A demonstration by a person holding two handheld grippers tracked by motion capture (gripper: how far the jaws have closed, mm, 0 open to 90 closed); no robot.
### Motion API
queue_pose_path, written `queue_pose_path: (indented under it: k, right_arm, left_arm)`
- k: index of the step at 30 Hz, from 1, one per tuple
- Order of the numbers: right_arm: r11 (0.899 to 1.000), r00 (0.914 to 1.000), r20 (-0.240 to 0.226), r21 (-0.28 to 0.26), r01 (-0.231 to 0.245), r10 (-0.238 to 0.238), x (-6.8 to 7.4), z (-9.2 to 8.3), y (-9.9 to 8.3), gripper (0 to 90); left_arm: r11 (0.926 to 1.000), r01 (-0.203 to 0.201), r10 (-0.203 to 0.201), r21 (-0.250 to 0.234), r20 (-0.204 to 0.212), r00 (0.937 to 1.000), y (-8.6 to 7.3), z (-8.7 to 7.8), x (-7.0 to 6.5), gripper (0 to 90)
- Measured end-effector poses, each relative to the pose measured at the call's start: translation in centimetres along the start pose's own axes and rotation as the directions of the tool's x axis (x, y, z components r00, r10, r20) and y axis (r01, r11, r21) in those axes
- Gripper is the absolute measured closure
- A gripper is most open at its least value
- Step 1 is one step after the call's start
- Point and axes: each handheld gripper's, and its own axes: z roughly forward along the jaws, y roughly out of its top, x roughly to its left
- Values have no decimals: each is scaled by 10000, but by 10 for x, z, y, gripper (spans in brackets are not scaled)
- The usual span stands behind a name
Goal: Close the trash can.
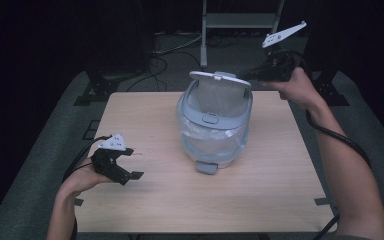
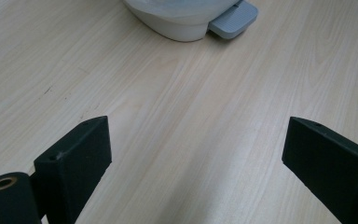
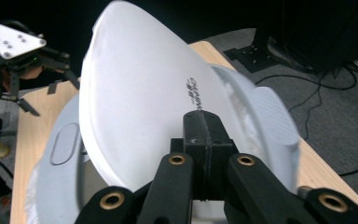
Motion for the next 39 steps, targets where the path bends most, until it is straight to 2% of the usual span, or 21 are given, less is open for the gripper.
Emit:
queue_pose_path:
  k: [5,11,20,39]
  right_arm:
    - [9998,9997,-157,64,194,-193,10,5,-2,897]
    - [9992,9985,-412,133,374,-368,19,12,-5,897]
    - [9986,9956,-792,135,516,-504,31,24,-9,897]
    - [9959,9915,-1149,596,679,-607,40,48,-9,894]
  left_arm:
    - [9998,72,-70,-197,91,9999,-2,0,-2,70]
    - [10000,4,-4,7,95,10000,-5,1,-3,71]
    - [10000,50,-51,36,195,9998,-5,5,-4,71]
    - [9999,-135,133,107,228,9997,-1,5,-4,71]
